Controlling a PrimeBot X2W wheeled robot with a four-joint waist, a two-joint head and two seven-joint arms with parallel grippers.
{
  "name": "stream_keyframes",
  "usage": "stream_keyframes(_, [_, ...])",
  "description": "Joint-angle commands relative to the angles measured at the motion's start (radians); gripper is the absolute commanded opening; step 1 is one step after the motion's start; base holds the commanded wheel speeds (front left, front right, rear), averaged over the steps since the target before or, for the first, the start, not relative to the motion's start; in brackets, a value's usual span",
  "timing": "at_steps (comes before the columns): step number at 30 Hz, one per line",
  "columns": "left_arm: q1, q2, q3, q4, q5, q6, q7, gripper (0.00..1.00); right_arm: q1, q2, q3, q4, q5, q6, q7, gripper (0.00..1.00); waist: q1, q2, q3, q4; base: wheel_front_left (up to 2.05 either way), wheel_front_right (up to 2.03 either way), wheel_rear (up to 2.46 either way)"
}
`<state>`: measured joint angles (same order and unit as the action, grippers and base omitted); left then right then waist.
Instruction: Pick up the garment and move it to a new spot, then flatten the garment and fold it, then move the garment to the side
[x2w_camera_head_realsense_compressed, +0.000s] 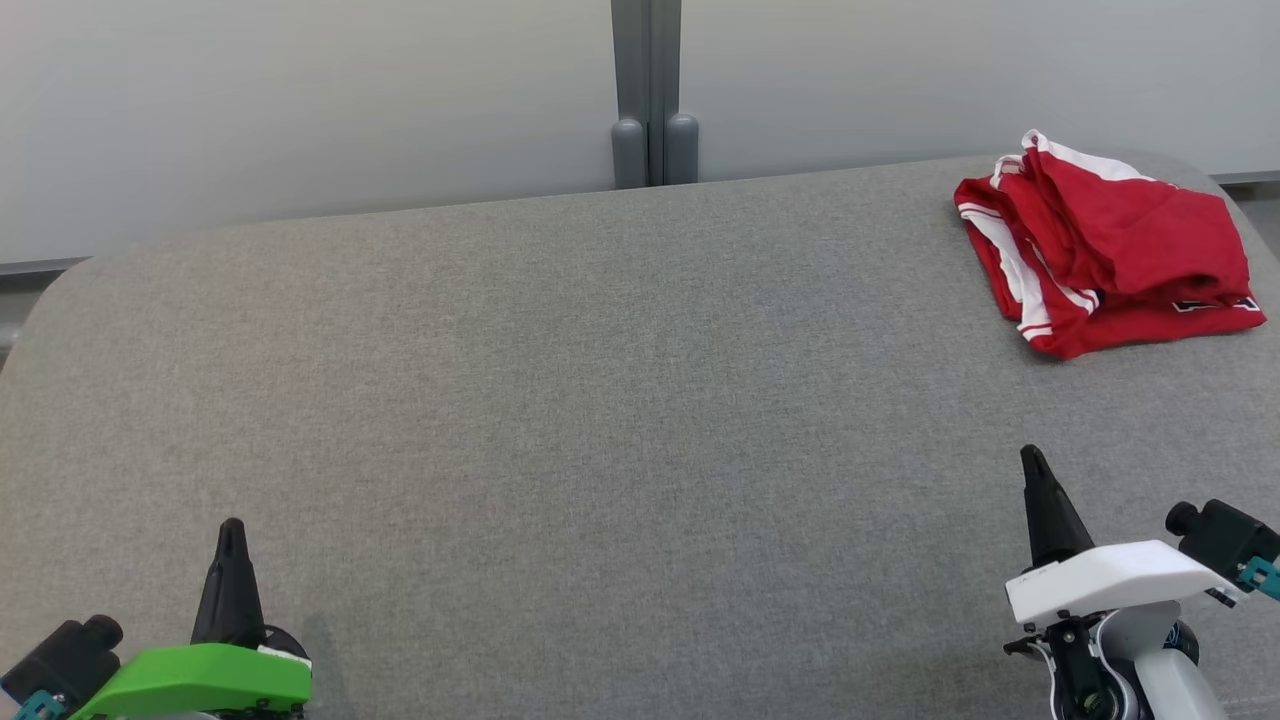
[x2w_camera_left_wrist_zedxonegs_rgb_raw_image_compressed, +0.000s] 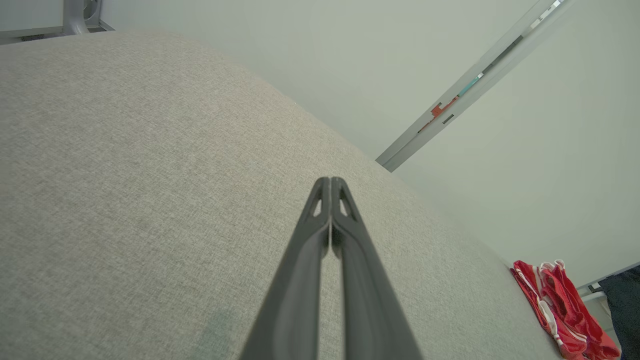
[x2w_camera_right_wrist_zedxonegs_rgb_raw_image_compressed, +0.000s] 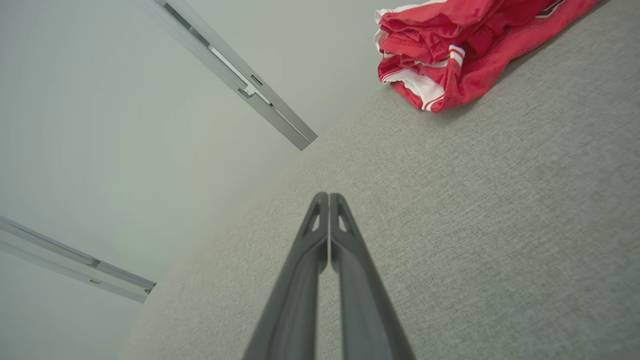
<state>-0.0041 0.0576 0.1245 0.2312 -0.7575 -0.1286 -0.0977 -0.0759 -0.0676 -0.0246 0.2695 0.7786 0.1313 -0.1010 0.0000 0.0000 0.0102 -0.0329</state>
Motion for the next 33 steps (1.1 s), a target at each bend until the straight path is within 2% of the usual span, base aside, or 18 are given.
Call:
stream_keyframes(1, [-0.033, 0.005, 0.0, -0.011, -0.036, -0.001, 0.007, 0.0, -0.023, -0.001, -0.006, -0.015, 0.033, 0.0, 0.007, 0.0, 0.0, 0.0, 0.0, 0.0, 0.0, 0.0, 0.0])
stream_keyframes(33, [-0.07, 0.0, -0.005, 0.0, -0.411, -0.002, 0.102, 0.0, -0.031, 0.007, -0.046, -0.021, 0.399, 0.0, 0.104, 0.0, 0.0, 0.0, -0.003, 0.012, 0.0, 0.0, 0.0])
